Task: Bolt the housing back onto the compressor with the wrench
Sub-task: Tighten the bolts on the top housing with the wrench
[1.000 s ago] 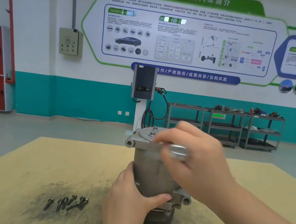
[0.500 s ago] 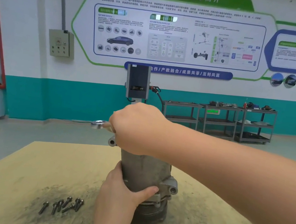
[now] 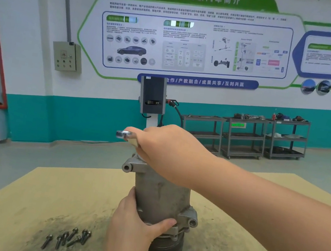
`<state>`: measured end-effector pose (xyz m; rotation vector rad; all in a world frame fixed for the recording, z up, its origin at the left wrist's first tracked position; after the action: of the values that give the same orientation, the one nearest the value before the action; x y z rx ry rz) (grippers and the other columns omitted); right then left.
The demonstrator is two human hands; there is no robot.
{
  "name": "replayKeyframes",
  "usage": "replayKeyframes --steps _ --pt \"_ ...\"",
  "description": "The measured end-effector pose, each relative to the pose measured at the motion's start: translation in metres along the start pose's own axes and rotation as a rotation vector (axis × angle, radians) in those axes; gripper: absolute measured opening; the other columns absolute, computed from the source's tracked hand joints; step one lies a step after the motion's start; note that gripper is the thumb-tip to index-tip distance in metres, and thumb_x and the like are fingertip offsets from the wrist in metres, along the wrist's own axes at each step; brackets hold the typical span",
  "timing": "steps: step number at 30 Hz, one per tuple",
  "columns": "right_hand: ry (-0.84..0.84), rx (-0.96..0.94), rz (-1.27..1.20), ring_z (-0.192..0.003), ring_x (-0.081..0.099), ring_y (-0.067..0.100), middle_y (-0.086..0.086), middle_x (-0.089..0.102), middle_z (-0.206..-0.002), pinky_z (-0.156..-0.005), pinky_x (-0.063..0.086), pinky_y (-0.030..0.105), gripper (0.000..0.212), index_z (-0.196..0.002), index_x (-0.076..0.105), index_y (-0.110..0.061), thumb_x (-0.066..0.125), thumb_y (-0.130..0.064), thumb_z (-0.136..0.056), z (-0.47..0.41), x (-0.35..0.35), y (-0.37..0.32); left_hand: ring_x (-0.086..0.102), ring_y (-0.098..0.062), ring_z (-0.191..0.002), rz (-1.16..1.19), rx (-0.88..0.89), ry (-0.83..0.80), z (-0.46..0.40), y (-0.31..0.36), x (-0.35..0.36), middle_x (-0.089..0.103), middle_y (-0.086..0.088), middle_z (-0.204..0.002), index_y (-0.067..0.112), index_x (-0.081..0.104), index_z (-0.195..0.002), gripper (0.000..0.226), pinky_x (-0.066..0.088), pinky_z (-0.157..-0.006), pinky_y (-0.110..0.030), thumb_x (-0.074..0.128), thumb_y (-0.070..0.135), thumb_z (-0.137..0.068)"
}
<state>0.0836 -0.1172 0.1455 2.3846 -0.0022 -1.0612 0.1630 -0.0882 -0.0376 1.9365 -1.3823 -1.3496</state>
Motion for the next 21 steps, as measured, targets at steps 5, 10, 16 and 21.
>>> replayKeyframes --steps 5,10,16,21 --pt "0.183 -0.019 -0.015 -0.049 0.046 0.028 0.013 0.050 -0.076 -0.040 0.047 0.039 0.037 -0.114 0.062 -0.005 0.064 0.010 -0.080 0.014 -0.023 0.008 0.055 -0.006 -0.105 0.004 -0.011 -0.027 -0.001 0.002 -0.001 0.052 0.019 -0.120 0.034 0.038 -0.143 0.113 0.049 -0.087 -0.028 0.078 0.072 -0.044" --pt "0.591 -0.011 -0.008 -0.048 0.048 0.025 0.014 0.054 -0.071 -0.041 0.044 0.029 0.023 -0.107 0.073 -0.004 0.064 0.002 -0.087 0.045 -0.080 0.030 0.053 -0.002 -0.105 0.026 0.001 -0.033 0.003 0.005 -0.003 0.049 0.027 -0.114 0.038 0.038 -0.141 0.116 0.047 -0.080 -0.026 0.066 0.082 -0.037" --pt "0.256 0.649 -0.360 -0.076 0.052 0.000 -0.014 0.048 -0.091 -0.068 0.039 0.011 0.052 -0.091 0.071 -0.016 0.039 -0.057 -0.084 0.154 0.006 0.103 0.045 -0.002 -0.111 0.008 0.047 -0.062 0.000 0.005 0.000 0.043 0.026 -0.115 0.032 0.035 -0.143 0.121 0.043 -0.088 -0.027 0.064 0.083 -0.038" --pt "-0.516 0.608 -0.272 -0.107 0.050 -0.017 -0.038 0.030 -0.131 -0.110 0.028 0.028 0.044 -0.116 0.052 -0.048 0.048 -0.015 -0.088 0.263 0.139 0.079 0.020 -0.020 -0.143 0.233 0.023 0.143 0.014 0.019 -0.022 0.014 -0.003 -0.155 0.014 0.000 -0.157 0.139 0.019 -0.118 -0.045 0.039 0.101 -0.056"
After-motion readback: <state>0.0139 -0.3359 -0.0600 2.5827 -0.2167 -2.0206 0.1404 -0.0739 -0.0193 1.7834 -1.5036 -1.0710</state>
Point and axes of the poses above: each hand's wrist, its own z-axis away from the middle knuckle, its own x-axis out of the palm, y = z × x, the point moved 9 cm from there along -z, towards the middle knuckle
